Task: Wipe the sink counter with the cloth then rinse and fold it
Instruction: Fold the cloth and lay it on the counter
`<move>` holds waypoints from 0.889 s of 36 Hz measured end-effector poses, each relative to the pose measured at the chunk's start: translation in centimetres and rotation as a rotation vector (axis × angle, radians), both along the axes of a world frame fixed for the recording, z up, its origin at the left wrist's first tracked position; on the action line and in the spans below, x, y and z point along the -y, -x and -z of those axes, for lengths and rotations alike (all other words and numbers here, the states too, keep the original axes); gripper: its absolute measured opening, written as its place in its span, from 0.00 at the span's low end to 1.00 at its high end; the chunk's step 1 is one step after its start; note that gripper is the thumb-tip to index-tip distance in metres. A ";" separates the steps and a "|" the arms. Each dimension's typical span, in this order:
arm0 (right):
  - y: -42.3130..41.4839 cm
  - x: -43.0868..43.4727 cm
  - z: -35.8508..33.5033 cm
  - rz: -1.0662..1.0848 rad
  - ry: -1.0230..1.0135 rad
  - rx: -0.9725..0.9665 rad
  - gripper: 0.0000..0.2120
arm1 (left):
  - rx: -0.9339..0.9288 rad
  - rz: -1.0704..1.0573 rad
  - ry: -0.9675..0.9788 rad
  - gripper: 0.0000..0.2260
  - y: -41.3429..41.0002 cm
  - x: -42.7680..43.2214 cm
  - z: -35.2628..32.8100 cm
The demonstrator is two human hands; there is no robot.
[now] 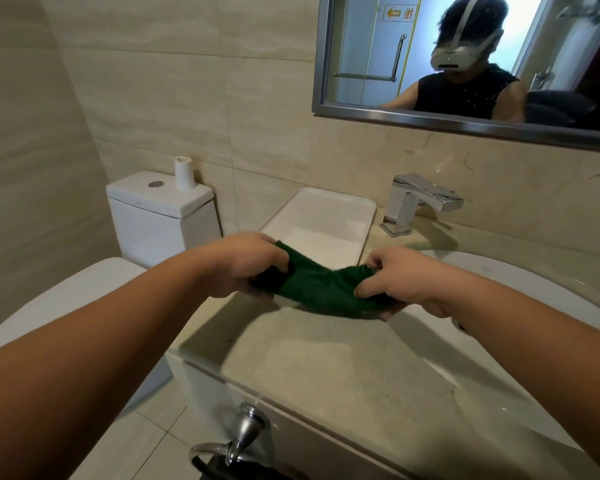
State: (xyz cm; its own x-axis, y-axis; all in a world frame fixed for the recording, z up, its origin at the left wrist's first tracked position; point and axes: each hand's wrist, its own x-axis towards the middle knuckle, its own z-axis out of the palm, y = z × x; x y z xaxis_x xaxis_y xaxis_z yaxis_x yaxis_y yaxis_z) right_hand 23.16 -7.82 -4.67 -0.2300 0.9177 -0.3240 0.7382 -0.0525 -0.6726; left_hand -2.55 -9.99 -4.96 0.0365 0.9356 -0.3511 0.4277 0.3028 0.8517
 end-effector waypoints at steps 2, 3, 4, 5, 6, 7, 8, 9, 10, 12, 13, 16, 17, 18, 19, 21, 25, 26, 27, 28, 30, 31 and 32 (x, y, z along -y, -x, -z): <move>-0.1 -1.4 -0.4 0.073 -0.003 -0.130 0.13 | 0.103 -0.065 -0.046 0.10 0.1 -1.6 -0.6; 0.0 -2.2 -0.5 0.114 -0.010 -0.188 0.14 | 0.127 -0.095 -0.071 0.10 0.2 -2.6 -0.8; 0.0 -3.2 -0.6 0.153 -0.013 -0.241 0.14 | 0.132 -0.126 -0.098 0.10 0.2 -3.7 -1.0; 0.2 -4.1 -0.7 0.189 -0.010 -0.291 0.15 | 0.122 -0.153 -0.128 0.10 0.2 -4.8 -1.0; 0.5 -5.0 -0.6 0.224 -0.009 -0.333 0.16 | 0.101 -0.178 -0.156 0.10 0.2 -5.9 -1.1; 0.8 -5.8 -0.5 0.249 -0.013 -0.364 0.17 | 0.069 -0.199 -0.184 0.10 0.1 -7.0 -1.0; 1.1 -6.6 -0.3 0.262 -0.029 -0.370 0.18 | 0.036 -0.211 -0.206 0.11 0.0 -8.0 -0.9; 1.5 -7.4 -0.1 0.267 -0.053 -0.354 0.17 | 0.001 -0.223 -0.221 0.11 0.0 -9.0 -0.7; 1.9 -7.9 0.2 0.259 -0.086 -0.307 0.16 | -0.041 -0.231 -0.232 0.11 -0.2 -9.9 -0.3; 2.5 -8.8 0.8 0.195 -0.202 -0.072 0.15 | -0.218 -0.223 -0.265 0.15 -0.5 -11.2 0.7; 2.7 -9.0 1.1 0.147 -0.269 0.093 0.16 | -0.372 -0.190 -0.292 0.18 -0.6 -11.6 1.3; 2.7 -9.0 2.1 0.011 -0.473 0.422 0.18 | -0.718 -0.009 -0.464 0.24 -1.4 -11.5 3.1; 2.5 -9.0 2.5 -0.050 -0.535 0.454 0.20 | -0.759 0.072 -0.545 0.23 -1.5 -11.3 3.5; 2.2 -8.9 2.9 -0.128 -0.593 0.463 0.20 | -0.787 0.166 -0.611 0.20 -1.6 -11.1 3.9; 2.0 -8.9 3.3 -0.219 -0.639 0.461 0.20 | -0.812 0.264 -0.641 0.19 -1.6 -10.8 4.2; 1.7 -8.6 4.1 -0.384 -0.674 0.476 0.19 | -0.870 0.418 -0.581 0.23 -1.7 -10.4 4.6; 0.8 -8.7 5.7 -0.491 -0.730 0.512 0.23 | -0.948 0.515 -0.504 0.30 -1.3 -10.2 5.6; 0.7 -8.8 5.9 -0.494 -0.748 0.509 0.23 | -0.959 0.530 -0.495 0.31 -1.2 -10.1 5.7; 0.5 -9.0 6.2 -0.506 -0.770 0.510 0.24 | -0.975 0.544 -0.485 0.32 -1.2 -10.0 6.1; 0.4 -9.0 6.2 -0.511 -0.783 0.508 0.24 | -0.993 0.555 -0.475 0.33 -1.2 -9.9 6.2; 0.4 -9.3 6.1 -0.518 -0.755 0.490 0.25 | -0.999 0.558 -0.446 0.34 -1.2 -9.8 6.1; 0.3 -9.6 5.9 -0.518 -0.735 0.465 0.25 | -0.985 0.555 -0.430 0.34 -1.3 -9.9 5.7; 0.3 -9.8 5.4 -0.524 -0.711 0.435 0.24 | -0.955 0.539 -0.421 0.34 -1.5 -9.8 5.1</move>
State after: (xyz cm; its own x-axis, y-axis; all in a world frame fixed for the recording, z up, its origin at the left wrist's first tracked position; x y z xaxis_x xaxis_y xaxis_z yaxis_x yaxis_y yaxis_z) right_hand 22.88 2.03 -10.11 -0.6549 0.7475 0.1111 0.7431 0.6637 -0.0853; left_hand -1.06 -0.19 -10.05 0.3527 0.9284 -0.1171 0.9339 -0.3415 0.1056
